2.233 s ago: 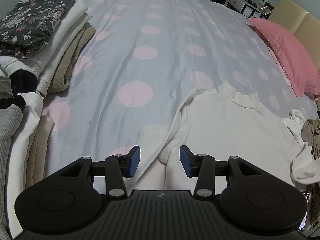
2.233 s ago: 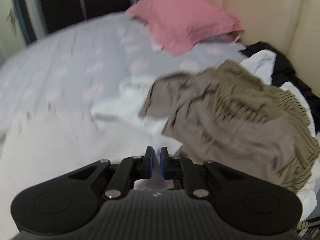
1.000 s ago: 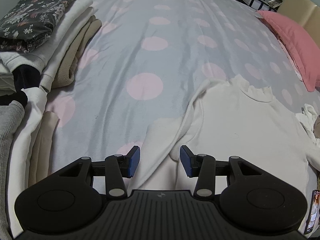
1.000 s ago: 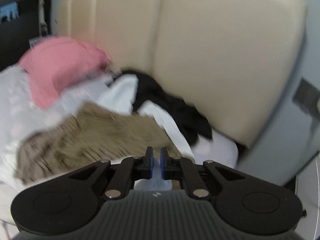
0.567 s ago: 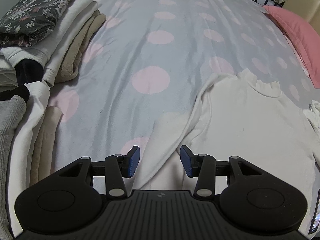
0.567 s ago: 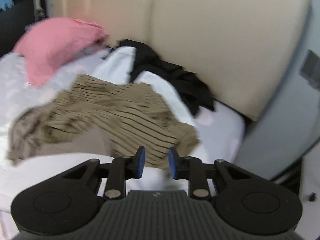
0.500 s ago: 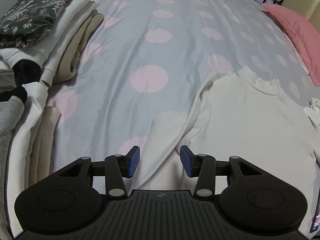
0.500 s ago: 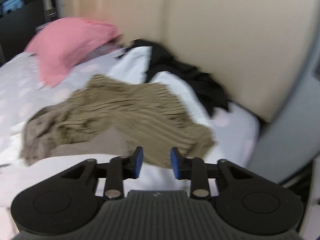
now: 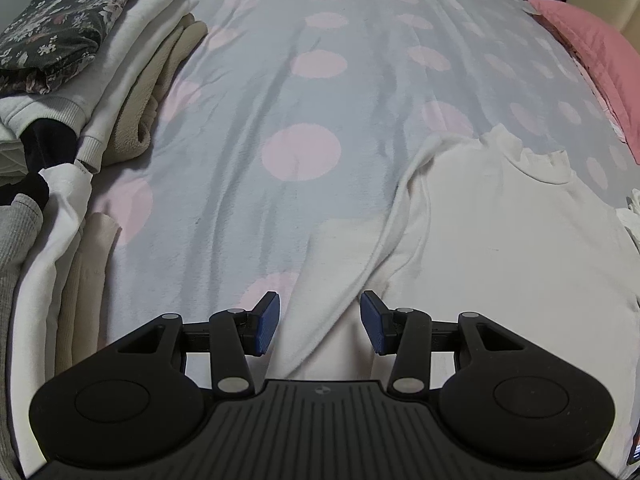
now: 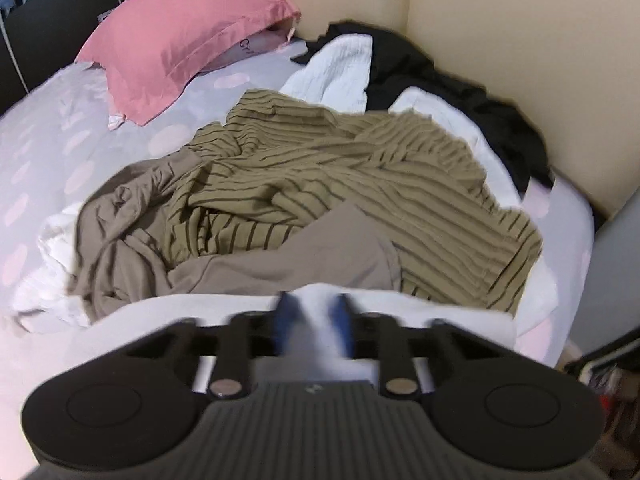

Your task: Fold clothes

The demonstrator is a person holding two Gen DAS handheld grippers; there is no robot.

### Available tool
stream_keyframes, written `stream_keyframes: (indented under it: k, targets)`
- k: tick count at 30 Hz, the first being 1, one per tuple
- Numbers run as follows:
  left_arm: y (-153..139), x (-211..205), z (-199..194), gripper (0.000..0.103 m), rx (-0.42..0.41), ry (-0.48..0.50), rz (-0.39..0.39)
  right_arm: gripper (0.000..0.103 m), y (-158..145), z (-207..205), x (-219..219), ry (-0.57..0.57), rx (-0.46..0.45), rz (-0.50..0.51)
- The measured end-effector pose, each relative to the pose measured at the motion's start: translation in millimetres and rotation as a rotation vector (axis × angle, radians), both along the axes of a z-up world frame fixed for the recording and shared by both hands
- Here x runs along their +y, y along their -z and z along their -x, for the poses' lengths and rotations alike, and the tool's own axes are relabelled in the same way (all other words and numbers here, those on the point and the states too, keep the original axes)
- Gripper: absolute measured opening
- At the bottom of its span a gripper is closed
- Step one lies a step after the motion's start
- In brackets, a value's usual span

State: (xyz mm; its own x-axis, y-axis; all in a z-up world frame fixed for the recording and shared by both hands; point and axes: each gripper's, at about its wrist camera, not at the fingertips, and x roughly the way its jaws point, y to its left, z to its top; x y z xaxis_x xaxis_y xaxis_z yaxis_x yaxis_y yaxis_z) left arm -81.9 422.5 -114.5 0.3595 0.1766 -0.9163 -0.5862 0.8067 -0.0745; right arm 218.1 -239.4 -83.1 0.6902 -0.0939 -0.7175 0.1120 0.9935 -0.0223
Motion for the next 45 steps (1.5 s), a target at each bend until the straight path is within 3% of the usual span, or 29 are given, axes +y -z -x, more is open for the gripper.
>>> stream_keyframes:
  k: [6, 10, 12, 15, 23, 33, 35, 37, 39, 45]
  targets:
    - [4.5, 0.8, -3.5, 0.043, 0.014, 0.010, -0.004, 0.005, -1.2, -1.8, 13.9, 0.008, -0.075, 0.054]
    - [0.5, 3.9, 1.2, 0.043, 0.004, -0.001, -0.007, 0.006, -5.2, 7.3, 29.6, -0.026, -0.070, 0.046]
    - [-1.8, 5.6, 4.0, 0.043, -0.001, -0.007, -0.008, 0.010, -7.2, 11.9, 37.5, -0.044, -0.067, 0.042]
    - [-5.3, 8.1, 8.1, 0.043, -0.010, -0.016, -0.011, 0.030, -10.2, 18.8, 49.3, -0.070, -0.063, 0.036]
    - [-14.0, 14.5, 20.8, 0.047, -0.029, -0.040, -0.015, 0.037, -17.7, 37.8, 82.1, -0.144, -0.049, 0.017]
    - [19.9, 3.2, 47.3, 0.053, 0.112, 0.029, 0.041, 0.040, -10.8, 71.9, 155.0, -0.346, 0.068, -0.050]
    - [24.5, 5.0, 49.9, 0.048, 0.099, 0.021, 0.061, 0.041, -13.5, 72.2, 162.3, -0.356, 0.077, -0.057]
    - [27.2, 7.6, 52.3, 0.017, 0.074, 0.009, 0.084, 0.041, -17.8, 71.5, 167.6, -0.356, 0.079, -0.074]
    - [29.8, 10.1, 54.8, 0.007, 0.049, -0.003, 0.108, 0.041, -22.3, 71.5, 172.6, -0.360, 0.078, -0.094]
    - [-8.3, 24.5, 65.0, 0.002, -0.116, -0.088, 0.086, 0.041, -33.0, 74.1, 189.5, -0.399, 0.068, -0.122]
